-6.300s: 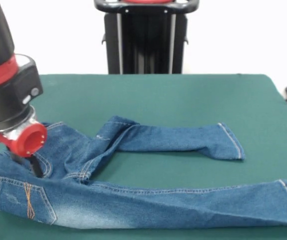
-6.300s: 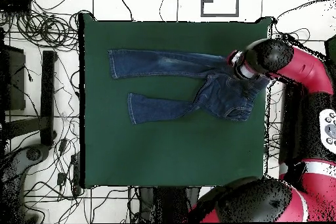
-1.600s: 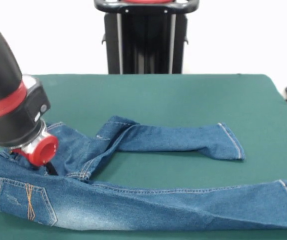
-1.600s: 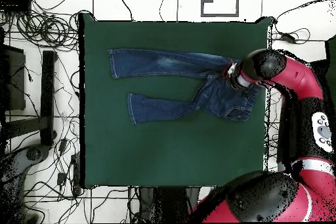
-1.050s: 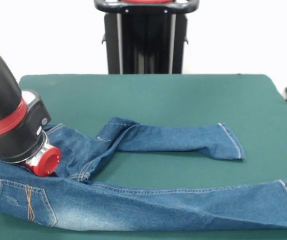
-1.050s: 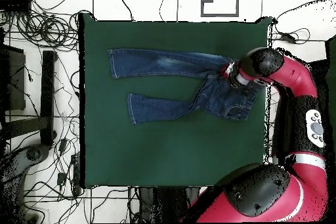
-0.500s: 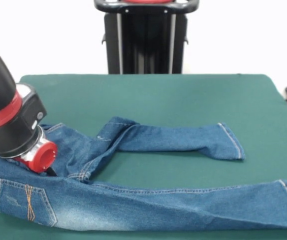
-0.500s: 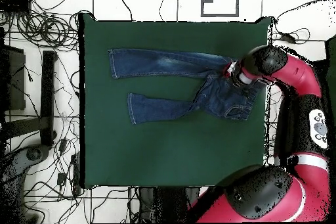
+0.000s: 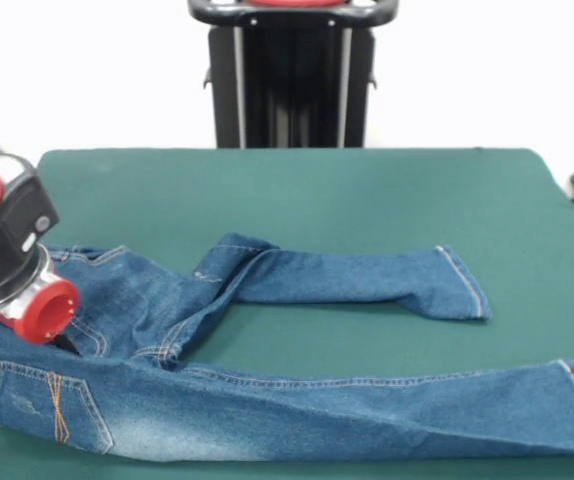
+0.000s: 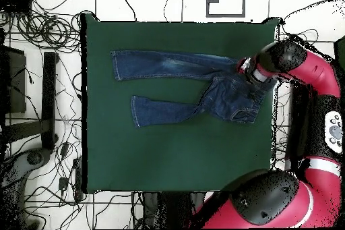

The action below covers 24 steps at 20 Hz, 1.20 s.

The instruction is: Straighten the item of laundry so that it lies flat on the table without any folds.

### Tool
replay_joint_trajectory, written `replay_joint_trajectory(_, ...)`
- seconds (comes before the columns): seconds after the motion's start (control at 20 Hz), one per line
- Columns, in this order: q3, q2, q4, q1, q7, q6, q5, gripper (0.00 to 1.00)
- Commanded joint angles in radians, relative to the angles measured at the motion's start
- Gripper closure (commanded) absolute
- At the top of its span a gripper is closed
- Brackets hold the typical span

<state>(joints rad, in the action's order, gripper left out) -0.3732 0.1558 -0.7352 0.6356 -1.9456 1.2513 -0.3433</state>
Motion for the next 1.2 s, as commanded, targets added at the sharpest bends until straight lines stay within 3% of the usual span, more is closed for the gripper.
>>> replay_joint_trajectory(0.05, -0.108, -0.056, 0.095, -0.076, 0.314, 0.145, -0.02, 0.0)
replay_joint_trajectory(0.25, -0.122, -0.09, 0.184, -0.095, 0.349, 0.211, -0.038, 0.0)
replay_joint_trajectory(0.6, -0.096, -0.076, 0.158, -0.101, 0.336, 0.183, -0.022, 0.0)
replay_joint_trajectory(1.2, -0.097, -0.099, 0.206, -0.129, 0.329, 0.117, -0.035, 0.0)
